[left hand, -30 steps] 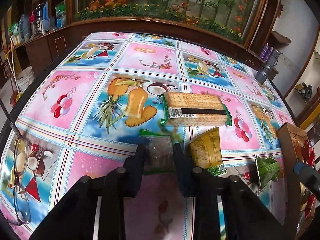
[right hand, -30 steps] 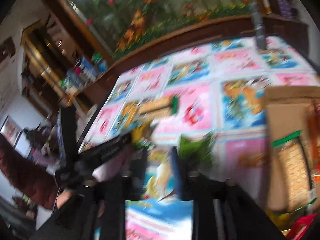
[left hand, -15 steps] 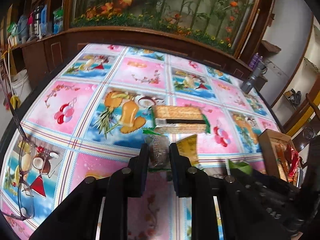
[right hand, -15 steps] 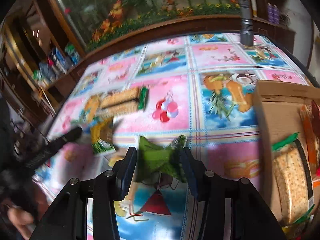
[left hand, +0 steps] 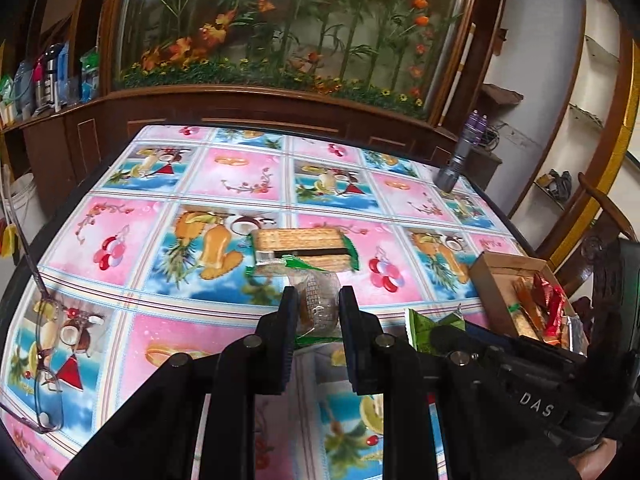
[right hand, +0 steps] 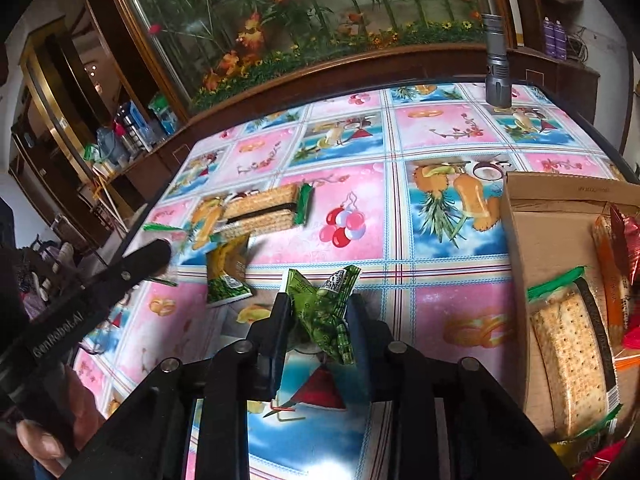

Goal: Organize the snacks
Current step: 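Carry the clear snack with the left gripper while the right carries the green pea bag to the box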

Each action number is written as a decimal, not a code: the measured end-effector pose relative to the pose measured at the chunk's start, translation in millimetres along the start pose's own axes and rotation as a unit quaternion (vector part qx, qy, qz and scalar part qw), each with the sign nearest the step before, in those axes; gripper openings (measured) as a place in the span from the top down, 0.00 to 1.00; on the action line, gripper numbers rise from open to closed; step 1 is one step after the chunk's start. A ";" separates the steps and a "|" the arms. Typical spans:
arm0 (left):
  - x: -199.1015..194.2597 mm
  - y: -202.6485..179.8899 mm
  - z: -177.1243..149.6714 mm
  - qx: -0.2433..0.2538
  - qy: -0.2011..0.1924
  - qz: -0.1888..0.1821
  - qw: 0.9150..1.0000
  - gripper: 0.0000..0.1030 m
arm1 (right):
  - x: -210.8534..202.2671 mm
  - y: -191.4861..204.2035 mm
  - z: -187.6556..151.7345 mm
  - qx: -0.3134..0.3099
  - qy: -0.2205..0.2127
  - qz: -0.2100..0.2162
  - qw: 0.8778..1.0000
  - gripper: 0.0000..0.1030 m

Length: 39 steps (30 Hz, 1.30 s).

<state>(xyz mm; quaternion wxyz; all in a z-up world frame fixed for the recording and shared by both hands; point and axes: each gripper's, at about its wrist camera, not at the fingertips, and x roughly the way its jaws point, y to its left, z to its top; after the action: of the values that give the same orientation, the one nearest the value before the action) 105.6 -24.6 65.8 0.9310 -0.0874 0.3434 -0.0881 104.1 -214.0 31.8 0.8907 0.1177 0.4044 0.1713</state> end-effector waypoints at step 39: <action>-16.2 -75.1 -29.0 0.162 -0.071 0.052 0.983 0.80 | -56.4 -19.1 14.4 0.036 -0.076 0.012 0.996 0.70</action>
<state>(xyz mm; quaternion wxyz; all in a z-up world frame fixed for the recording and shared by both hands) 66.7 -96.7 71.0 0.9581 0.0769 0.2616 -0.0877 84.4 -255.0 72.8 0.9117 0.1674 0.3403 0.1578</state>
